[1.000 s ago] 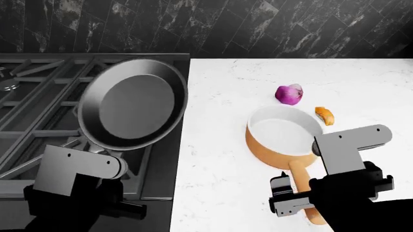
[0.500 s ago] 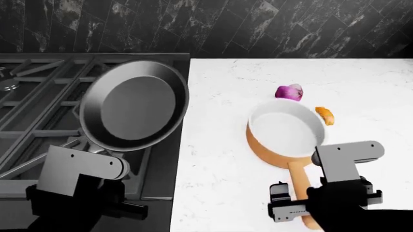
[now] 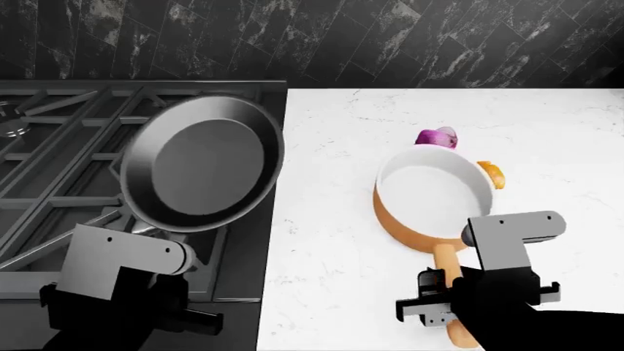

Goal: Place both pans onto different burners. Then place the onion and the sushi on different pans.

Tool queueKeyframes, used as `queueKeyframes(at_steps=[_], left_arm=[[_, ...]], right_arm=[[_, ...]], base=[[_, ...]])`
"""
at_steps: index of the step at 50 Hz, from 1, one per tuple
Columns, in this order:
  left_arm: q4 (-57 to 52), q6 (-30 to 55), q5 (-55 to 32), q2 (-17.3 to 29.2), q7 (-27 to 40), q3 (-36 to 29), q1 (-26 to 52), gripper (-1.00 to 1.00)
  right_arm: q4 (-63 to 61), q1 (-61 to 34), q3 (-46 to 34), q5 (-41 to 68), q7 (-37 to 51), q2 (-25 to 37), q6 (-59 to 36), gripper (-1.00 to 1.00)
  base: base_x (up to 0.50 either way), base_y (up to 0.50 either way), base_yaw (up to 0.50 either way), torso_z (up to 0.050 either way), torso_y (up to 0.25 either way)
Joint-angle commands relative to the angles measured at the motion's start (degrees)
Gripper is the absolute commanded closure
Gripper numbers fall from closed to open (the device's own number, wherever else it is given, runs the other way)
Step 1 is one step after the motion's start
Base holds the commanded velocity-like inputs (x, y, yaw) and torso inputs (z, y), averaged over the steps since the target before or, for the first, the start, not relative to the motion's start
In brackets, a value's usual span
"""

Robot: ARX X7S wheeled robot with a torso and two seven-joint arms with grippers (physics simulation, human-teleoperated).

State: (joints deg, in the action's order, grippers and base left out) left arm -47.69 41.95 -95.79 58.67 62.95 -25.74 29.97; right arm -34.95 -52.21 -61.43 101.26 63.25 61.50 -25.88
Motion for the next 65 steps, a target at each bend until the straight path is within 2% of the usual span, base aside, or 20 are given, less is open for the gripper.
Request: queueKeyframes(at_steps=[1,8,16,29,58,65], left_arm=[[0.0,-0.6,2.1,0.1,0.7,2.3,0.9,1.0],[0.2,-0.8,2.4,0.1,0.5,2.4,0.6,1.0],[0.2,-0.9,2.6,0.1,0.6,2.5,0.6,1.0],[0.1,-0.6,1.6,0.7,1.7,2.9,2.4,1.0],[-0.2,-1.7,-0.3,2.5,3.0,4.9,3.8,1.0],[-0.4,-1.9,-0.3,2.8,2.9,5.1,3.5,1.0]], right_arm=[[1.3,2.7,-1.6,0.2,-0.9,-0.6,0.6,1.0],[0.8,2.7,-1.5,-0.1,-0.4,-0.2,0.7,1.0],[-4.7,0.9,0.2,-4.3,2.1,1.6,1.0,1.0],[-12.5,-2.6,3.4,-3.9,5.4,5.2,1.4,1.0],[-16.1,-7.5,6.3,-1.3,8.2,6.1,-0.1,1.0],[-16.1,-7.7,6.5,-1.3,8.1,5.8,0.0,1.0]], base=[[0.0,0.0,0.0,0.0,0.0],[0.0,0.0,0.0,0.0,0.0],[0.0,0.0,0.0,0.0,0.0],[0.0,0.0,0.0,0.002,0.003],[0.0,0.0,0.0,0.001,0.004],[-0.44,0.23,0.0,0.001,0.003]])
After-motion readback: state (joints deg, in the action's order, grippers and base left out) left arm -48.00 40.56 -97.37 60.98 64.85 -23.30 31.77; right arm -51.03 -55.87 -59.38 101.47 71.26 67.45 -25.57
